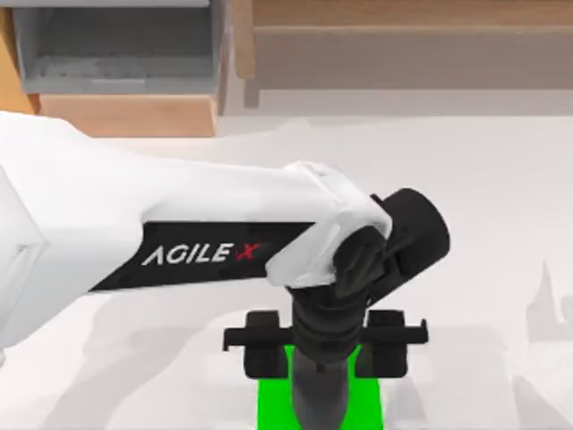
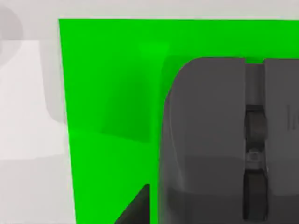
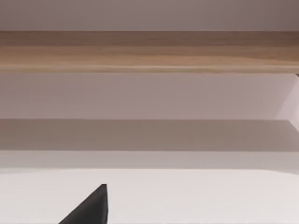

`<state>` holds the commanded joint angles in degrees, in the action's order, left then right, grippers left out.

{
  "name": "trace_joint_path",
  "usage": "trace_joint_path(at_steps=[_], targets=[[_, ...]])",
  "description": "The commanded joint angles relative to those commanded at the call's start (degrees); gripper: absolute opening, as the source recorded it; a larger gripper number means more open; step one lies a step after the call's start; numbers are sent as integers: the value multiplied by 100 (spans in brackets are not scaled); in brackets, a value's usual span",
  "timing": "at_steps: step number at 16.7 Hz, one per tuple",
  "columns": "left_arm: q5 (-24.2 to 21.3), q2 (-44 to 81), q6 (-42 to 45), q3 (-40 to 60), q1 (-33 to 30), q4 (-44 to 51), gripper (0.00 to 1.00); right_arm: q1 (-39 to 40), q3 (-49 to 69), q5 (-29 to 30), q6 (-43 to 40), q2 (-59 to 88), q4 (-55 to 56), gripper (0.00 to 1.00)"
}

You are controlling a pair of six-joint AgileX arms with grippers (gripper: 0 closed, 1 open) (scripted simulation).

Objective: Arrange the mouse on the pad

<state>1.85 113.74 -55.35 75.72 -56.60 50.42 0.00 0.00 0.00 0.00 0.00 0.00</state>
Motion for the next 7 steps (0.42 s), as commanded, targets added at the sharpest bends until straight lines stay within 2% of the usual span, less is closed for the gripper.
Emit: trace_joint_path(at_steps=[1, 2, 7], targets=[[0, 0, 0, 0, 0, 0, 98, 0, 0, 0, 0, 0, 0, 100], [0, 0, 0, 0, 0, 0, 100, 0, 0, 0, 0, 0, 0, 100], [0, 0, 0, 0, 0, 0, 100, 0, 0, 0, 0, 0, 0, 100]])
